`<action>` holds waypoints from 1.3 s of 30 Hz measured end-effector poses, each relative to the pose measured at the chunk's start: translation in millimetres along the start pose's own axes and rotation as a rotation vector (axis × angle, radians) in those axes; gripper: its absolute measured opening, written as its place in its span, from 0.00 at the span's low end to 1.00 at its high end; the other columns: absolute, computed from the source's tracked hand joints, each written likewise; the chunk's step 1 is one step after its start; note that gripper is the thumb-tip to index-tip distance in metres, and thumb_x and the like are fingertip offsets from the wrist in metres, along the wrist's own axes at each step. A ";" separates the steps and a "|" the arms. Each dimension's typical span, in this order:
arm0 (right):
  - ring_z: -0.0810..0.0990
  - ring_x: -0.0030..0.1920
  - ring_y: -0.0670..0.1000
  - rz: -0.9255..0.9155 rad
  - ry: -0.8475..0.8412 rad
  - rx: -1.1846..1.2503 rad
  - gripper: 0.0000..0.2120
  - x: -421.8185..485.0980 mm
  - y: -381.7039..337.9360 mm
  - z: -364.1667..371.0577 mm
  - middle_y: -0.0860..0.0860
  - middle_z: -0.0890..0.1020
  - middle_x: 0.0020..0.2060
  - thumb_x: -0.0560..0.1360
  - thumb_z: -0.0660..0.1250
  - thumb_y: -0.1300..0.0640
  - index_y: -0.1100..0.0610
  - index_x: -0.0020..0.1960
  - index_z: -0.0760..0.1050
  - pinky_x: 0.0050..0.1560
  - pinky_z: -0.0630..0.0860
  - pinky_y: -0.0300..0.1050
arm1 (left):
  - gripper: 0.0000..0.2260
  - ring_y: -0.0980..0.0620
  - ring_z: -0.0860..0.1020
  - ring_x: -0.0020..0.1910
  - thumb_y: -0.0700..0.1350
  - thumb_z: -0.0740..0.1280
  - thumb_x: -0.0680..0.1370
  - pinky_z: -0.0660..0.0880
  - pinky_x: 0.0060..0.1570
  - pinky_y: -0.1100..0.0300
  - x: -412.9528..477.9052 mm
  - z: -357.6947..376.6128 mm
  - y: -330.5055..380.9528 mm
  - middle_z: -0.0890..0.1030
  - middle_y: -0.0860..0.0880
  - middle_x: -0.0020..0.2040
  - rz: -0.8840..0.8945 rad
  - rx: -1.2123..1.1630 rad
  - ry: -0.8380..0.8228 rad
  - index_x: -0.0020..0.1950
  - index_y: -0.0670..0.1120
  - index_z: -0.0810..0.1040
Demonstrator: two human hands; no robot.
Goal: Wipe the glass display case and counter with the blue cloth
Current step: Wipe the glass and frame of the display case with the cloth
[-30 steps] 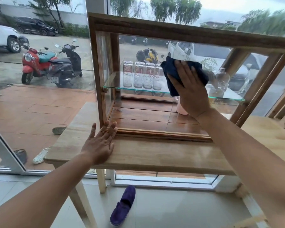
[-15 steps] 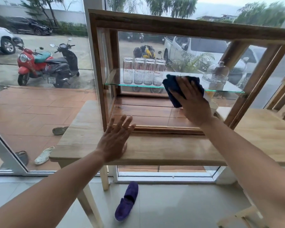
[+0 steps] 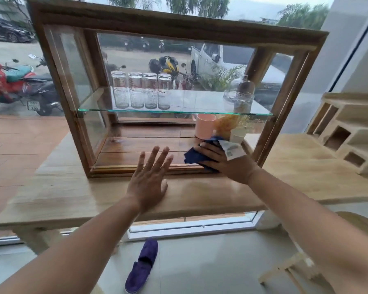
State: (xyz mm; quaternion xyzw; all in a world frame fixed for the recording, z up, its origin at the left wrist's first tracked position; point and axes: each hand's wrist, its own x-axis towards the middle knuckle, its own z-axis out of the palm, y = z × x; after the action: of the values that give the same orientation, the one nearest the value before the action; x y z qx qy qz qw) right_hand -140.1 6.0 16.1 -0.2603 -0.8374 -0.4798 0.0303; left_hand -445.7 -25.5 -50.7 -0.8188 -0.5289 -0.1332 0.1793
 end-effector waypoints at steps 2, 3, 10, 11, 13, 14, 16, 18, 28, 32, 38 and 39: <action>0.61 0.77 0.59 0.194 0.108 0.053 0.33 7.1 37.6 -6.2 0.58 0.62 0.77 0.74 0.68 0.68 0.50 0.76 0.67 0.76 0.61 0.60 | 0.39 0.44 0.39 0.82 0.53 0.66 0.75 0.35 0.78 0.42 1.4 3.6 1.1 0.43 0.48 0.84 0.011 0.004 0.029 0.82 0.53 0.53; 0.58 0.78 0.60 0.312 0.168 0.090 0.34 14.6 51.7 -11.6 0.59 0.61 0.78 0.74 0.68 0.68 0.49 0.77 0.65 0.77 0.59 0.59 | 0.38 0.44 0.40 0.82 0.53 0.67 0.74 0.36 0.78 0.42 1.0 4.9 0.7 0.44 0.47 0.84 0.016 0.011 0.050 0.82 0.54 0.56; 0.56 0.79 0.61 0.456 0.260 0.165 0.30 37.6 14.1 -1.1 0.60 0.59 0.78 0.77 0.55 0.67 0.53 0.79 0.62 0.78 0.54 0.60 | 0.38 0.42 0.41 0.82 0.51 0.67 0.74 0.48 0.78 0.34 0.6 6.5 5.1 0.43 0.46 0.84 0.002 0.051 0.034 0.82 0.54 0.54; 0.58 0.78 0.61 0.352 0.219 0.129 0.30 31.5 2.4 7.2 0.59 0.60 0.78 0.78 0.56 0.66 0.53 0.78 0.62 0.78 0.55 0.59 | 0.38 0.41 0.40 0.82 0.52 0.66 0.75 0.50 0.78 0.34 0.1 6.1 5.7 0.42 0.46 0.84 -0.007 0.054 0.022 0.83 0.55 0.54; 0.61 0.77 0.60 0.066 0.116 -0.002 0.30 11.7 -12.6 24.3 0.58 0.62 0.78 0.77 0.61 0.63 0.54 0.78 0.62 0.77 0.56 0.58 | 0.37 0.41 0.41 0.82 0.52 0.65 0.75 0.51 0.77 0.33 -0.9 4.9 8.2 0.42 0.45 0.84 -0.022 0.062 0.003 0.83 0.55 0.54; 0.63 0.77 0.59 -0.044 0.087 -0.055 0.31 1.0 -15.2 30.6 0.57 0.63 0.78 0.75 0.66 0.61 0.54 0.77 0.63 0.77 0.57 0.58 | 0.36 0.40 0.41 0.82 0.51 0.65 0.76 0.51 0.77 0.33 -1.5 4.1 10.2 0.42 0.45 0.84 -0.028 0.065 0.000 0.83 0.55 0.55; 0.63 0.77 0.53 -0.074 0.063 -0.161 0.34 -14.0 -10.9 32.9 0.56 0.60 0.79 0.77 0.69 0.56 0.52 0.79 0.58 0.77 0.61 0.50 | 0.34 0.39 0.40 0.82 0.51 0.62 0.77 0.51 0.78 0.33 -2.7 2.6 13.5 0.41 0.44 0.84 -0.030 0.074 -0.016 0.82 0.55 0.54; 0.57 0.78 0.51 0.027 0.141 -0.300 0.30 -17.2 6.8 27.3 0.55 0.50 0.80 0.83 0.59 0.55 0.48 0.80 0.49 0.78 0.56 0.43 | 0.32 0.41 0.36 0.81 0.52 0.59 0.80 0.47 0.78 0.35 -3.2 0.9 13.7 0.36 0.45 0.83 -0.034 0.087 -0.045 0.82 0.56 0.49; 0.58 0.78 0.62 0.380 0.195 0.233 0.35 -14.0 27.3 4.8 0.61 0.60 0.78 0.73 0.67 0.69 0.53 0.78 0.64 0.77 0.56 0.60 | 0.30 0.41 0.34 0.81 0.51 0.59 0.81 0.42 0.79 0.38 -2.6 -1.4 17.8 0.34 0.46 0.81 -0.090 0.068 -0.095 0.82 0.56 0.51; 0.70 0.72 0.61 0.174 0.029 0.241 0.28 -60.2 0.5 17.0 0.58 0.70 0.73 0.71 0.73 0.65 0.52 0.70 0.75 0.71 0.63 0.63 | 0.29 0.42 0.33 0.80 0.51 0.60 0.82 0.41 0.79 0.41 -6.0 -5.0 18.2 0.33 0.47 0.81 -0.131 -0.013 -0.134 0.82 0.55 0.54; 0.76 0.65 0.64 0.571 -0.048 0.459 0.11 -121.4 -11.3 8.4 0.61 0.76 0.68 0.77 0.68 0.60 0.57 0.58 0.83 0.66 0.73 0.61 | 0.25 0.42 0.63 0.79 0.48 0.59 0.79 0.62 0.77 0.42 -35.0 -15.8 18.8 0.67 0.41 0.78 -0.222 -0.211 -0.019 0.76 0.45 0.71; 0.78 0.61 0.64 0.745 -0.050 0.488 0.12 -130.6 -14.2 6.0 0.61 0.78 0.65 0.76 0.67 0.59 0.57 0.58 0.83 0.62 0.76 0.60 | 0.24 0.43 0.69 0.76 0.49 0.59 0.79 0.64 0.75 0.42 -43.5 -15.7 15.3 0.73 0.42 0.75 -0.256 -0.220 0.006 0.74 0.44 0.73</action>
State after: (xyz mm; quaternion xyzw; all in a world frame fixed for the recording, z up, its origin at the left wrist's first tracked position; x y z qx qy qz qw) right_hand -32.8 -48.0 -37.5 -0.5407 -0.7757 -0.2183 0.2414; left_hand -449.8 -73.6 -56.7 -0.7590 -0.6106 -0.2142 0.0716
